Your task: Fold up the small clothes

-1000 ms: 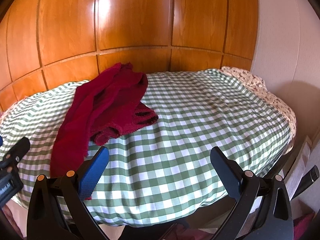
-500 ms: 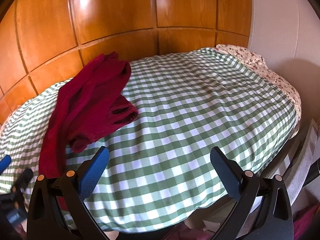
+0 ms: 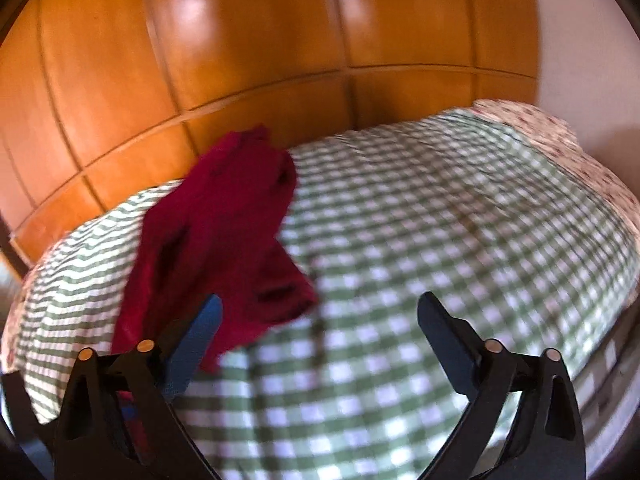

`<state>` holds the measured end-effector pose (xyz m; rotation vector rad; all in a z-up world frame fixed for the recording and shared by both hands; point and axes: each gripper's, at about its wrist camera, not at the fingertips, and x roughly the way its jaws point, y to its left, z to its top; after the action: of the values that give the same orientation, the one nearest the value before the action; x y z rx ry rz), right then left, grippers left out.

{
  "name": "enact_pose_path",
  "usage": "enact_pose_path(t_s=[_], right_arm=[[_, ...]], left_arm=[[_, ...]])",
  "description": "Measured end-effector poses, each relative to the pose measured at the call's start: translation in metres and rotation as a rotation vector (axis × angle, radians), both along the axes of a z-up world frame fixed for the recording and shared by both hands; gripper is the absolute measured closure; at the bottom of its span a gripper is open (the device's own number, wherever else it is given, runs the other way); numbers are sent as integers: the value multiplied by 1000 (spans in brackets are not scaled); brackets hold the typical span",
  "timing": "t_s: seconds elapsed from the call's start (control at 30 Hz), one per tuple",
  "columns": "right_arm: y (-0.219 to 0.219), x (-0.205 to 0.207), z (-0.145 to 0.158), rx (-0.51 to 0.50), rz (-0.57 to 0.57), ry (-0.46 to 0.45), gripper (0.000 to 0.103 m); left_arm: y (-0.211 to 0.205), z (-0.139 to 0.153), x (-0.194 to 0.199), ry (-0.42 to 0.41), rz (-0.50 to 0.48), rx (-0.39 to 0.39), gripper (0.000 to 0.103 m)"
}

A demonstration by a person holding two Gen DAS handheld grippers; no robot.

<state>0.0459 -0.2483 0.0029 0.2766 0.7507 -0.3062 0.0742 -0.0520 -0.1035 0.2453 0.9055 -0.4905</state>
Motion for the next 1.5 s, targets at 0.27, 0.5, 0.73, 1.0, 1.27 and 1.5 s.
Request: enact_pose_path(t_s=[0.27,0.5,0.73,1.0,1.27,1.5], right_arm=[[36,79,-25,163,218,72,48],[59,126,-56,195,329,179,93],[7,110,7,50,265,63,97],[-141,130,36,-264,-102,138,97],[-210,165,8,-352,-285,234,47],[-147,125,-12,46,-15,169,39]], left_arm=[[81,56,26,11,117,-318,100],[213,117,79,-139,461,-445,101],[312,139,151,-229,808,-332,103],[327,133,224,-184,933,-167,103],[293,122,216,-167,896,-250,50],[171,55,177,113,476,-440,66]])
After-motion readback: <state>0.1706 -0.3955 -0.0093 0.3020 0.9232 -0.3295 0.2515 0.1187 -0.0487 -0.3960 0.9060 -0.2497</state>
